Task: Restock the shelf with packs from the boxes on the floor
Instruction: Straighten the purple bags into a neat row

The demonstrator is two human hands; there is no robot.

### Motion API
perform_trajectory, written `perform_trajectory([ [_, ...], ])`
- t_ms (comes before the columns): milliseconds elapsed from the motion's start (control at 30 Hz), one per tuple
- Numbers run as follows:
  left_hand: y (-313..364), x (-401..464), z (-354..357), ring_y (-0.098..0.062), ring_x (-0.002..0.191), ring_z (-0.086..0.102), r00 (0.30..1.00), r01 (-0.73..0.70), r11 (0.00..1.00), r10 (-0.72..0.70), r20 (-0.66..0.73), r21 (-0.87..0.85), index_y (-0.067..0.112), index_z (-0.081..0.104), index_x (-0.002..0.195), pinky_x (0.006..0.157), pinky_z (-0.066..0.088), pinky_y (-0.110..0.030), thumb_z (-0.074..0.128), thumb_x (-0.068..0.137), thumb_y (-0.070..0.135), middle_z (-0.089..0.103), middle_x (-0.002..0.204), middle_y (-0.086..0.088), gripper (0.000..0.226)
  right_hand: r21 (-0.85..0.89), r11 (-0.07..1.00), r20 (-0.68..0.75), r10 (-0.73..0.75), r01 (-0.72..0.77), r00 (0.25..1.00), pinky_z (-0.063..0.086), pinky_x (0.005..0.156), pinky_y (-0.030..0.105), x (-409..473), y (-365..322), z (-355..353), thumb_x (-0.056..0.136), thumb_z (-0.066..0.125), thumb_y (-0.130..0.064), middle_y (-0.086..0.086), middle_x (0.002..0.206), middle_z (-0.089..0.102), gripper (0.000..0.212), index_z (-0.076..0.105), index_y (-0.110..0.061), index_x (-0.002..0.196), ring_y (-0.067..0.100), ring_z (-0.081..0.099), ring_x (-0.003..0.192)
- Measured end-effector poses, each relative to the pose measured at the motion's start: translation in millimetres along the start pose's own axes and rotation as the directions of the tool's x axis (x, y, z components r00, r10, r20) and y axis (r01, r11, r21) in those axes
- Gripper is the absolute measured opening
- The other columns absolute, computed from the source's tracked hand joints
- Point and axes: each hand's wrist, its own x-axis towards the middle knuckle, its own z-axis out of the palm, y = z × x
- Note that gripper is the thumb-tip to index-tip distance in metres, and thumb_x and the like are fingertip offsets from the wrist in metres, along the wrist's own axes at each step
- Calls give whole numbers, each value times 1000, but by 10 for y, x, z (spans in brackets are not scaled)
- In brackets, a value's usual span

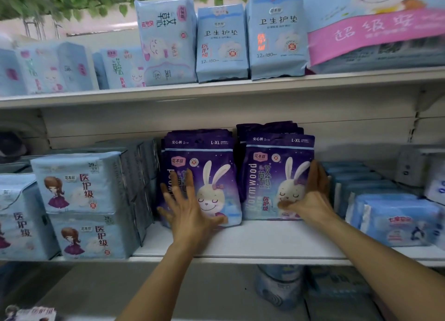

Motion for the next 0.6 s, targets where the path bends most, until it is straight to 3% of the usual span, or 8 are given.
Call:
perform_trajectory([
  [133, 36, 17, -12, -37, 147, -21, 1000, 9, 999, -9, 3, 49, 39, -45, 136, 116, 2, -67, 78, 55, 73, -40, 154, 1, 151, -75, 997, 17, -15, 16, 1000, 22, 117, 54, 39, -65, -72, 61, 90, -33, 6, 158, -4, 139, -16, -27, 151, 30, -1, 146],
  [367, 28, -19, -54, -37, 148, -15, 1000, -7, 998, 8, -18, 62, 33, -28, 149, 116, 3, -64, 80, 55, 71, -28, 159, -5, 149, -106, 994, 65, -32, 39, 997, 13, 118, 49, -48, -77, -164, 63, 89, -39, 0, 158, -13, 137, -17, -30, 151, 30, -8, 147],
  [600, 117, -65, -160, -29, 150, -14, 994, -74, 997, 76, -72, 27, 29, -14, 155, 119, 2, -57, 83, 58, 64, -15, 162, -9, 141, -165, 983, 53, -74, 82, 996, 15, 117, 46, -147, -156, -297, 65, 87, -43, 3, 159, -4, 130, -7, -26, 153, 33, 0, 146],
])
